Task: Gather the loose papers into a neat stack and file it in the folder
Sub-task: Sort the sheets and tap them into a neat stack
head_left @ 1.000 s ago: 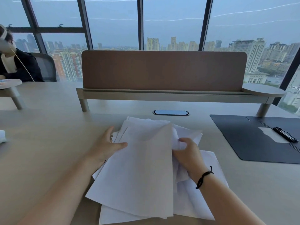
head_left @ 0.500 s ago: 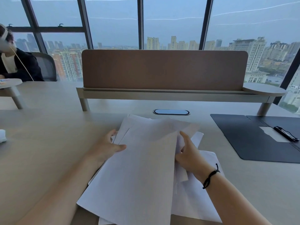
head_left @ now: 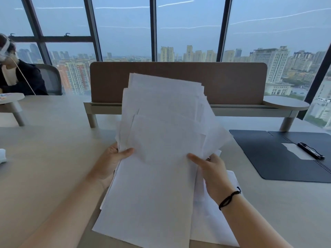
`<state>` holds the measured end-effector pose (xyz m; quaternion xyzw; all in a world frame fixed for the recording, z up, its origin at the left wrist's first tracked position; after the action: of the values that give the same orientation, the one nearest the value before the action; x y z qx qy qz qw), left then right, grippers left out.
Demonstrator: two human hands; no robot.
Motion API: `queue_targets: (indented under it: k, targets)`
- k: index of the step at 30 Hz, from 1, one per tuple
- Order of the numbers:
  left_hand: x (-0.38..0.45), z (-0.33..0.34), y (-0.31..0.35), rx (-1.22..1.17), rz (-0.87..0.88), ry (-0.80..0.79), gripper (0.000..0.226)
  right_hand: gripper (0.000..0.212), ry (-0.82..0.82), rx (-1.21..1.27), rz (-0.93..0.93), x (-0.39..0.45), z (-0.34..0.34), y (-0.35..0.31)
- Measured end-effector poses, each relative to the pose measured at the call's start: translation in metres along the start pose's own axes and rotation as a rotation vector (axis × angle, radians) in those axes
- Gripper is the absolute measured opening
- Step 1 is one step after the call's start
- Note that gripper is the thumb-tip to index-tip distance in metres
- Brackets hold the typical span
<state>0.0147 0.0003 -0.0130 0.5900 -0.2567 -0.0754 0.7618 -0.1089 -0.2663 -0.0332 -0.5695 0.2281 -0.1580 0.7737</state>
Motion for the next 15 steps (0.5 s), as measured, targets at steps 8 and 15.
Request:
queue_targets:
  k: [8, 15]
  targets:
    - [0.001, 0.022, 0.037, 0.031, 0.071, 0.070, 0.041, 0.020, -0.155, 0.086, -0.038, 0.000, 0.008, -0.038]
    - [0.007, 0.052, 0.121, 0.153, 0.373, 0.224, 0.025, 0.026, -0.119, 0.119, -0.287, -0.024, 0.028, -0.123]
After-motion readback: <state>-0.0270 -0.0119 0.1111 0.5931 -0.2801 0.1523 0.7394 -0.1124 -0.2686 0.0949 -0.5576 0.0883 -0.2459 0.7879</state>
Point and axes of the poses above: each hand's wrist, its own x-axis towards the middle knuckle, its own z-axis out of the palm, y = z × x, the point moved 5 cm from there along x, towards the middle knuckle, and after that the axes turned 9 degrees about z, right-handed, at the moved point
